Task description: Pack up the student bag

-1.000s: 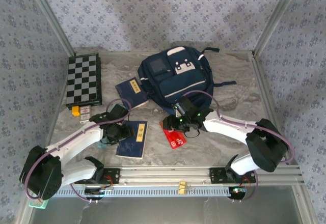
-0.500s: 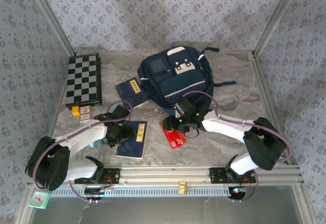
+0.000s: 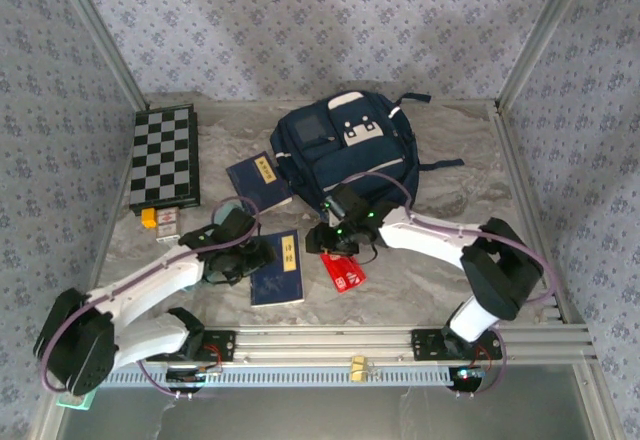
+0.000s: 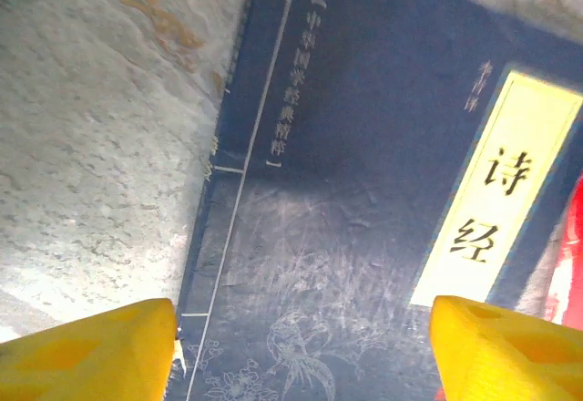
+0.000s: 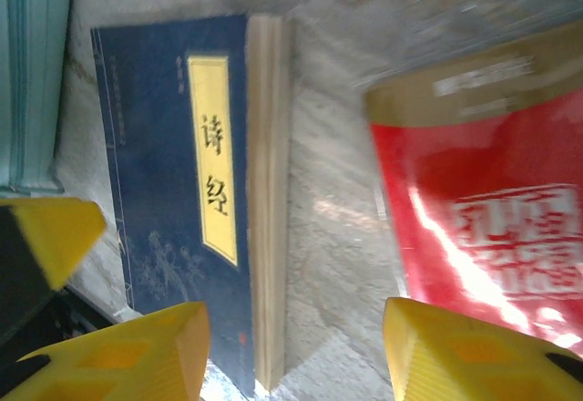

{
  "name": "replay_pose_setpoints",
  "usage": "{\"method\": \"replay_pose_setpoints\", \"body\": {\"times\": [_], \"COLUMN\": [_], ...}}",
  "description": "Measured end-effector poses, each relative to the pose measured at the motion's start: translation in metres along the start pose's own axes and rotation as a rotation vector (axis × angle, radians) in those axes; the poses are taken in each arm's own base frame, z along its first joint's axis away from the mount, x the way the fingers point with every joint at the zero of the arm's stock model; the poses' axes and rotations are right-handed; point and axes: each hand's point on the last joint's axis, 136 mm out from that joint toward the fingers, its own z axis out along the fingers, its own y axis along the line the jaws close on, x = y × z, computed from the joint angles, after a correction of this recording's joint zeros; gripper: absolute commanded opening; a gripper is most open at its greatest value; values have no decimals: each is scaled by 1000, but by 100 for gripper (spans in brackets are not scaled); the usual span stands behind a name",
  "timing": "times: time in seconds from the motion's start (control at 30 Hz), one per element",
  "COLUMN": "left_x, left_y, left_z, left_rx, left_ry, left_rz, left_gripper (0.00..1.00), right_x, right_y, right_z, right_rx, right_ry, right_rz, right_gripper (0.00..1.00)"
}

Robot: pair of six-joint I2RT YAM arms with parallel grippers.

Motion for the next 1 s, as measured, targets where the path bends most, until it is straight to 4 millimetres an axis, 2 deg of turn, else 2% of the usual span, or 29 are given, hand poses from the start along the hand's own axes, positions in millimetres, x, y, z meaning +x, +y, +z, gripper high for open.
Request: {"method": "replay_pose_setpoints", "body": {"times": [0.2, 0.37, 0.6, 0.67, 1.0], "left_x": [9, 15, 22, 22, 24], "left_y": [24, 24, 26, 25, 29], "left_z": [2, 8, 21, 22, 26], "left_rx": [14, 13, -17, -16, -35], "left_ry": [12, 52, 115, 119, 128], "left_rz": [-49, -32, -6, 1, 22], "left_gripper": [61, 54, 46, 45, 39], "right_x": [13, 18, 21, 20, 11], "right_y": [21, 28, 24, 25, 57], "right_z": [27, 45, 63, 66, 58], "right_rx": [8, 22, 50, 55, 3], "right_ry": [64, 94, 123, 129, 114], "right_rz": [-18, -10, 8, 9, -23], "right_gripper": [46, 45, 47, 47, 47]}}
